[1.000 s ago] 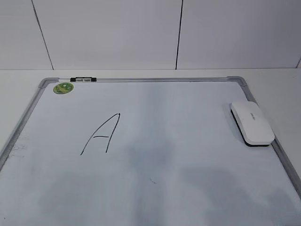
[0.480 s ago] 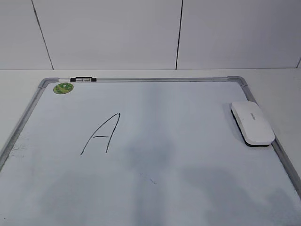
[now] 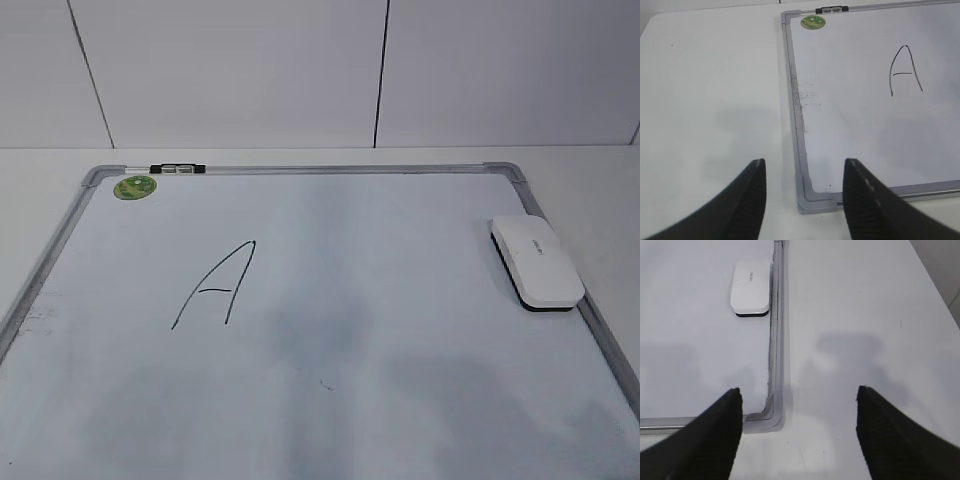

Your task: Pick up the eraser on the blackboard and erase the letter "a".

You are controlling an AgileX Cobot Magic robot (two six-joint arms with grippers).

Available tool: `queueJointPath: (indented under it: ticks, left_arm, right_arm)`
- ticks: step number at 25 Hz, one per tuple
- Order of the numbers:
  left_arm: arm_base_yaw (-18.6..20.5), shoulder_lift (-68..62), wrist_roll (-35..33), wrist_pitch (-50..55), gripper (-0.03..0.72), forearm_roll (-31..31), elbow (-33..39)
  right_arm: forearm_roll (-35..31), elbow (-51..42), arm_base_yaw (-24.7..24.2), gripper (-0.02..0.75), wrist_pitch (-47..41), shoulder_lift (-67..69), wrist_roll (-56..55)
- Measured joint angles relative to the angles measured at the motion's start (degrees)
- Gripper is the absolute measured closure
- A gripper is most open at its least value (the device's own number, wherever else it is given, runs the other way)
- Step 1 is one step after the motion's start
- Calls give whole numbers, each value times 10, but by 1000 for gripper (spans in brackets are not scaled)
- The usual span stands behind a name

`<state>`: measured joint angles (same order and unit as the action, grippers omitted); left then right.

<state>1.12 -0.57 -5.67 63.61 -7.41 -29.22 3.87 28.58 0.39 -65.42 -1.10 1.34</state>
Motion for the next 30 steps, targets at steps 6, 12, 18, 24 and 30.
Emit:
queueJointPath:
  ticks: [6, 12, 18, 24, 30]
  left_arm:
    - [0, 0, 0, 0, 317, 0, 0]
    - [0, 0, 0, 0, 317, 0, 0]
    - [0, 0, 0, 0, 317, 0, 0]
    - [0, 0, 0, 0, 317, 0, 0]
    - [0, 0, 0, 0, 317, 0, 0]
  right_arm:
    - [0, 0, 0, 200, -1, 0, 0]
    - [0, 0, 0, 200, 0, 0, 0]
    - [0, 0, 0, 200, 0, 0, 0]
    - [0, 0, 0, 200, 0, 0, 0]
    - [0, 0, 0, 200, 0, 0, 0]
